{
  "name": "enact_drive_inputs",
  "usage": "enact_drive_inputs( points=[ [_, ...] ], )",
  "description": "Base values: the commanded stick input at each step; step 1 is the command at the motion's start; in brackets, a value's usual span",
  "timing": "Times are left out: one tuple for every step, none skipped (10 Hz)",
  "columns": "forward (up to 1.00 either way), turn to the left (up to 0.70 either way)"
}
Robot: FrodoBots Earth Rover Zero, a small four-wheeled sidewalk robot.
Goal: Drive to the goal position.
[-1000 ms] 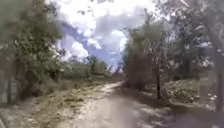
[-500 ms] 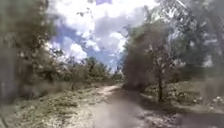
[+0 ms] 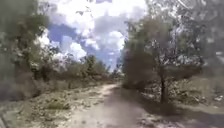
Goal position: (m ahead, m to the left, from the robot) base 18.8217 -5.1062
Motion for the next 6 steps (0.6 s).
enact_drive_inputs(
  points=[
    [0.70, 0.00],
    [0.70, 0.00],
    [0.70, 0.00],
    [0.70, 0.00],
    [0.70, 0.00],
    [0.70, 0.00]
  ],
)
